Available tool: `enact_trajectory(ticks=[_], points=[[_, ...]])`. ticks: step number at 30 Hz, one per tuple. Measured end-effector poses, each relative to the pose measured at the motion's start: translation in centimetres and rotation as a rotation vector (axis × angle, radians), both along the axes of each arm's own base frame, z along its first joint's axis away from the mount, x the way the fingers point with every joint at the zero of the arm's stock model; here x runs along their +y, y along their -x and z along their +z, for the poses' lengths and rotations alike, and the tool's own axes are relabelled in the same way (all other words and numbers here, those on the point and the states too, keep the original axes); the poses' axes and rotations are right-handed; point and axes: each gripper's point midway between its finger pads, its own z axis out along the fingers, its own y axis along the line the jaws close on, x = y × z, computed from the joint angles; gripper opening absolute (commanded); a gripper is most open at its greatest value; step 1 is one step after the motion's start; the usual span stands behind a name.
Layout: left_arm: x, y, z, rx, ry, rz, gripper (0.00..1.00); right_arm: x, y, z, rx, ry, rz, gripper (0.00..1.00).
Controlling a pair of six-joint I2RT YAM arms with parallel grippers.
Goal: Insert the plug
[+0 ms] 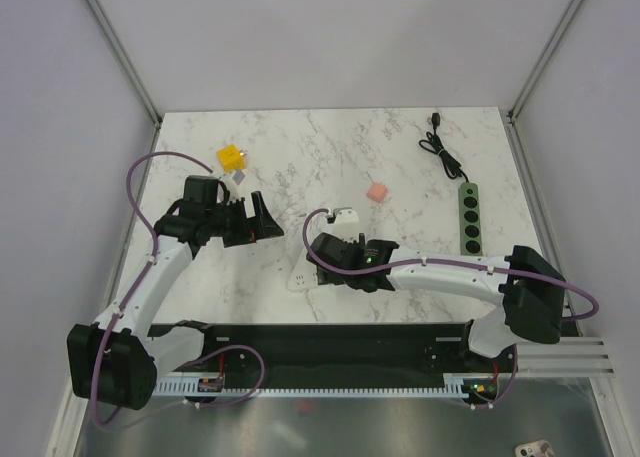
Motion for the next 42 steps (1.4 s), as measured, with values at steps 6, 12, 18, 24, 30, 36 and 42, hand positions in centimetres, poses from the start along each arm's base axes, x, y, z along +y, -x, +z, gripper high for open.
enact_trajectory(ticks=[6, 12, 18, 24, 30, 36, 42], points=[[0.0, 0.0, 0.0, -0.001, 0.0, -0.001, 1.0, 0.0, -0.3, 0.0, -0.013, 0.001, -0.01, 0.0], [0.0, 0.0, 0.1, -0.003, 0.0, -0.001, 1.0, -0.1, -0.3, 0.0, -0.016, 0.011, 0.0, 0.0], [0.0, 0.0, 0.2, -0.01, 0.001, -0.001, 1.0, -0.1, -0.2, 0.0, -0.015, 0.014, 0.007, 0.0], [0.0, 0.1, 0.3, -0.012, 0.001, -0.001, 1.0, -0.1, -0.2, 0.0, -0.015, 0.016, 0.007, 0.0], [0.0, 0.1, 0.3, -0.015, 0.002, -0.001, 1.0, -0.4, -0.1, -0.1, -0.011, 0.028, 0.007, 0.0], [0.0, 0.2, 0.3, -0.014, 0.001, 0.0, 1.0, -1.2, 0.3, -0.5, 0.007, 0.067, 0.007, 0.0], [0.0, 0.2, 0.3, -0.014, 0.001, 0.0, 1.0, -1.2, 0.3, -0.7, 0.007, 0.065, 0.013, 0.0]])
